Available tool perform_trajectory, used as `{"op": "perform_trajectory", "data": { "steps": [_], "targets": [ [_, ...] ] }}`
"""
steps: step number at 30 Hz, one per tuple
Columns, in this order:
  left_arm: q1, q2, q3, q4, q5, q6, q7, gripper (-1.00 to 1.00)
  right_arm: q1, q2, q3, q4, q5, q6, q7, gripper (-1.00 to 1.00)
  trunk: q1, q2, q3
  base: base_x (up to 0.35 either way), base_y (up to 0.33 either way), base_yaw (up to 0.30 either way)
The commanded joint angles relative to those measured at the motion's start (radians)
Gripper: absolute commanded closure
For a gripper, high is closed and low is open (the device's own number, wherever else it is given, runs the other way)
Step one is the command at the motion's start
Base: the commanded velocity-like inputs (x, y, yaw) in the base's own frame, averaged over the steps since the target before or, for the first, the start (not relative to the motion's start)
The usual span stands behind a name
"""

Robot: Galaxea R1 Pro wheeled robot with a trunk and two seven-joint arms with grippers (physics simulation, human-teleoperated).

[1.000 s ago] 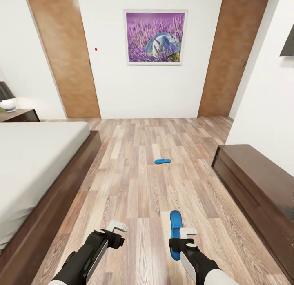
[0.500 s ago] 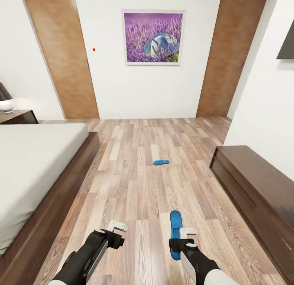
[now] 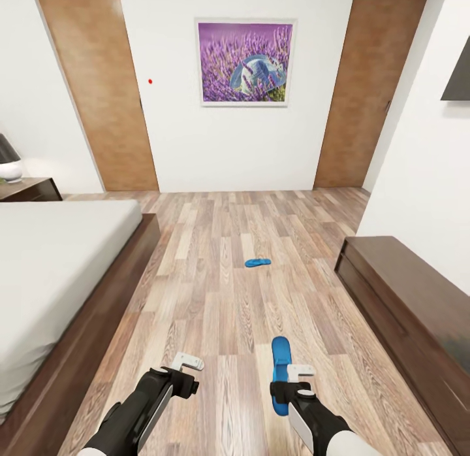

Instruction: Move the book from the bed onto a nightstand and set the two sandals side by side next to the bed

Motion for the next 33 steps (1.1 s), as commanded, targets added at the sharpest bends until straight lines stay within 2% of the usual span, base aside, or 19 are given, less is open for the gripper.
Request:
{"op": "perform_trajectory", "data": {
  "steps": [1, 19, 33],
  "targets": [
    [0.0, 0.0, -0.001, -0.001, -0.001, 0.005, -0.001, -1.0, 0.0, 0.0, 0.0, -0.001, -0.002, 0.002, -0.004, 1.0, -0.004, 0.007, 0.002, 0.0, 0.0, 0.0],
    [0.0, 0.0, -0.001, -0.001, -0.001, 0.005, -0.001, -1.0, 0.006, 0.0, 0.0, 0.018, -0.001, -0.017, -0.004, 1.0, -0.073, 0.133, 0.059, 0.0, 0.0, 0.0],
    [0.0, 0.0, -0.001, -0.001, 0.002, 0.005, -0.001, -1.0, 0.006, 0.0, 0.0, 0.018, -0.001, -0.017, -0.004, 1.0, -0.073, 0.133, 0.059, 0.005, 0.0, 0.0]
  ]
}}
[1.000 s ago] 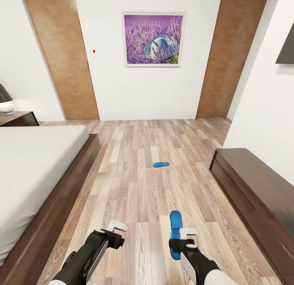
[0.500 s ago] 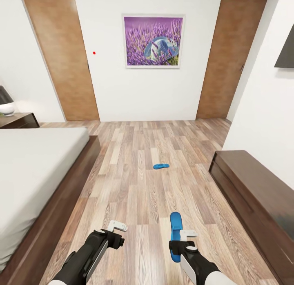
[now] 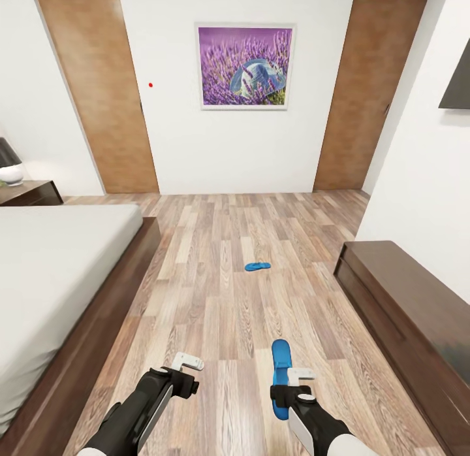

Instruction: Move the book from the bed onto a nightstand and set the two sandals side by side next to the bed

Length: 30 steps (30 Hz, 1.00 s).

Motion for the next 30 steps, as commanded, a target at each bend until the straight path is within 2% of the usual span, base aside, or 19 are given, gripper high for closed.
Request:
{"op": "perform_trajectory", "data": {
  "steps": [1, 19, 30],
  "targets": [
    [0.0, 0.0, -0.001, -0.001, -0.001, 0.005, -0.001, -1.0, 0.0, 0.0, 0.0, -0.002, -0.001, 0.006, -0.004, 1.0, 0.0, 0.0, -0.001, 0.076, 0.0, 0.0],
    [0.0, 0.0, 0.001, -0.001, -0.002, 0.005, -0.002, -1.0, 0.0, 0.0, 0.0, -0.002, -0.001, 0.006, -0.004, 1.0, 0.0, 0.0, -0.001, 0.3, 0.003, 0.0],
    [0.0, 0.0, 0.0, -0.001, -0.002, 0.004, -0.002, -1.0, 0.0, 0.0, 0.0, -0.002, -0.001, 0.006, -0.004, 1.0, 0.0, 0.0, -0.001, 0.34, 0.095, 0.0]
  ]
}}
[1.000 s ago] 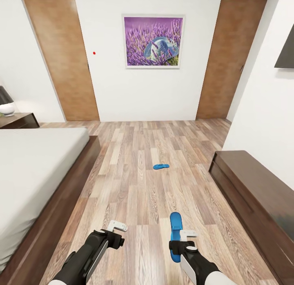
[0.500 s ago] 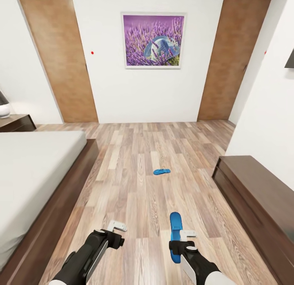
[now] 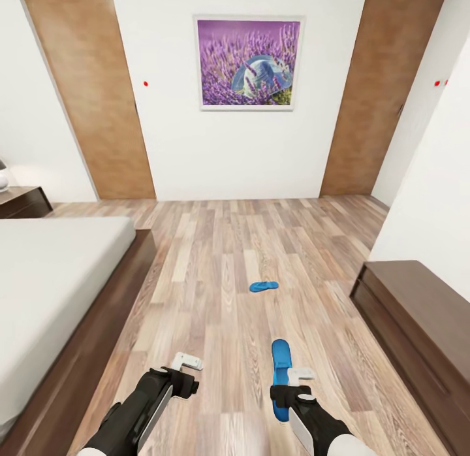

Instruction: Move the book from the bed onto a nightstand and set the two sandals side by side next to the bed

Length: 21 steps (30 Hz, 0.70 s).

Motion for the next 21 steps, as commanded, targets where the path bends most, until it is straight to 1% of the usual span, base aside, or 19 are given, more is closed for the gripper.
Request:
{"op": "perform_trajectory", "data": {
  "steps": [1, 12, 16, 21],
  "targets": [
    [0.0, 0.0, -0.001, -0.001, -0.001, 0.004, -0.001, -1.0, 0.0, 0.0, 0.0, -0.002, -0.001, 0.006, -0.004, 1.0, 0.001, 0.0, -0.001, 0.341, 0.108, 0.0],
    [0.0, 0.0, -0.002, 0.003, -0.001, 0.003, -0.001, -1.0, 0.0, 0.0, 0.0, -0.002, -0.001, 0.006, -0.004, 1.0, 0.001, 0.0, -0.001, 0.341, 0.099, 0.0],
    [0.0, 0.0, -0.002, 0.025, 0.0, 0.002, -0.001, -1.0, 0.0, 0.0, 0.0, -0.002, -0.001, 0.006, -0.004, 1.0, 0.001, 0.0, -0.001, 0.34, 0.024, 0.0],
    [0.0, 0.0, -0.002, 0.031, 0.001, 0.002, -0.001, -1.0, 0.0, 0.0, 0.0, -0.002, -0.001, 0.006, -0.004, 1.0, 0.001, 0.0, -0.001, 0.34, 0.005, 0.0]
  ]
}}
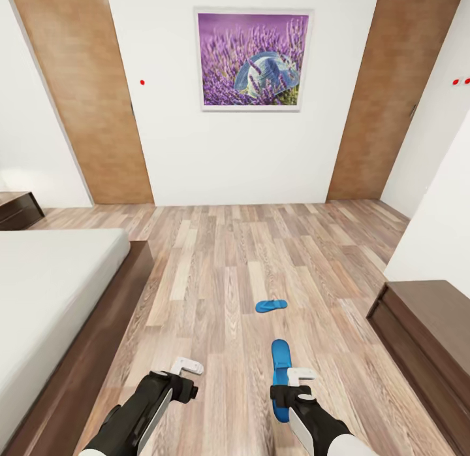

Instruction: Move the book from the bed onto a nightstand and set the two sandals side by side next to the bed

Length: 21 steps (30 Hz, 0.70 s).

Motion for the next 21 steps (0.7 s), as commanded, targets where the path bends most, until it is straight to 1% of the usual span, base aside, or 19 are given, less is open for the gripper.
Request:
{"op": "perform_trajectory", "data": {
  "steps": [1, 13, 21],
  "targets": [
    [0.0, 0.0, -0.001, -0.001, -0.001, 0.005, -0.001, -1.0, 0.0, 0.0, 0.0, -0.002, -0.001, 0.006, -0.004, 1.0, 0.001, 0.0, -0.001, 0.34, 0.002, 0.0],
    [0.0, 0.0, -0.001, 0.0, -0.001, 0.005, -0.001, -1.0, 0.0, 0.001, 0.003, -0.002, -0.001, 0.002, -0.004, 1.0, 0.001, 0.0, -0.001, 0.336, 0.001, 0.0],
    [0.0, 0.0, -0.001, 0.0, -0.001, 0.005, -0.001, -1.0, 0.0, 0.0, 0.002, -0.002, -0.001, 0.002, -0.004, 1.0, 0.001, 0.0, -0.001, 0.259, 0.057, 0.0]
  ]
}}
